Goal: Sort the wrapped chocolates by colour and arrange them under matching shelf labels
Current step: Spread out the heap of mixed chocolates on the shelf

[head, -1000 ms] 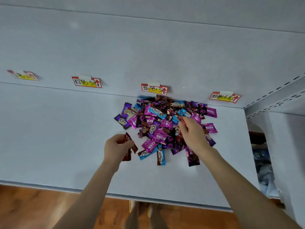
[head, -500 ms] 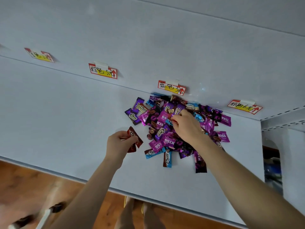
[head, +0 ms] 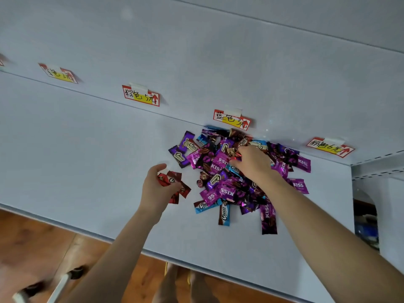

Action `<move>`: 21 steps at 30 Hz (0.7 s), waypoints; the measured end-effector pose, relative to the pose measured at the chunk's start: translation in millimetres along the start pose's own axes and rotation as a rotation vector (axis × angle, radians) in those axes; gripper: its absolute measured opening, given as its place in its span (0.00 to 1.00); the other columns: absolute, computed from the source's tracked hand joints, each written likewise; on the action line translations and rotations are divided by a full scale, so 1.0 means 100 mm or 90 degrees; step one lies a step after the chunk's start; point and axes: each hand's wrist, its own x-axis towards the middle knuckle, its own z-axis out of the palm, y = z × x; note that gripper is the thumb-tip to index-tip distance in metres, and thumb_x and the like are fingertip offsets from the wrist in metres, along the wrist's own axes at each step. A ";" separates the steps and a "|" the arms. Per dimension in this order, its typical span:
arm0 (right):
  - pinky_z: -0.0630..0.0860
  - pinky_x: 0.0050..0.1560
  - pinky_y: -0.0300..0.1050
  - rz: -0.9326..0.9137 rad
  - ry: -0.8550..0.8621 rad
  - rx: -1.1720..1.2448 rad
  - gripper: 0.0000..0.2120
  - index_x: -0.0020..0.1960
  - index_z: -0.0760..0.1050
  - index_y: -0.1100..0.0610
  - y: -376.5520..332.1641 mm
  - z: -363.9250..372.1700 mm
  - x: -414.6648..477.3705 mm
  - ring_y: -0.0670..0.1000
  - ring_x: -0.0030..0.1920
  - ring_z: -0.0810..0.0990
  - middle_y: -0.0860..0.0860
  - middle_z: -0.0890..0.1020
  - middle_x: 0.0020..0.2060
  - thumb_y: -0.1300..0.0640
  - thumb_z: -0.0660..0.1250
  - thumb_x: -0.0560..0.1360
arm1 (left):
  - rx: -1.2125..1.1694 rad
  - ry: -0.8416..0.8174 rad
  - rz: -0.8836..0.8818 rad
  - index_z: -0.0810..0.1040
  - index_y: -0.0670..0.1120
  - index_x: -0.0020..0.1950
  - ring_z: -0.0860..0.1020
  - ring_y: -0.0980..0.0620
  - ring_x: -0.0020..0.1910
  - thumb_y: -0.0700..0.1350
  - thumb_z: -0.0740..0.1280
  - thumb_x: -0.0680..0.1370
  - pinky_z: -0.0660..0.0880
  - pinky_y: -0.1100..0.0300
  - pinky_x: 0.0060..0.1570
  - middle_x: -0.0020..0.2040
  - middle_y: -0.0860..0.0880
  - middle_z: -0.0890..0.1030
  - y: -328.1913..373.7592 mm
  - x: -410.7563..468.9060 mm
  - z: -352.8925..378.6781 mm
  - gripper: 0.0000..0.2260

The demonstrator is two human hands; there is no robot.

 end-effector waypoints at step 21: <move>0.75 0.40 0.36 0.155 0.201 0.712 0.07 0.35 0.79 0.46 0.69 -0.33 -0.78 0.41 0.36 0.80 0.43 0.82 0.32 0.54 0.70 0.72 | 0.380 -0.153 0.296 0.76 0.43 0.53 0.75 0.51 0.33 0.40 0.63 0.77 0.69 0.61 0.30 0.38 0.50 0.77 0.61 0.43 1.33 0.06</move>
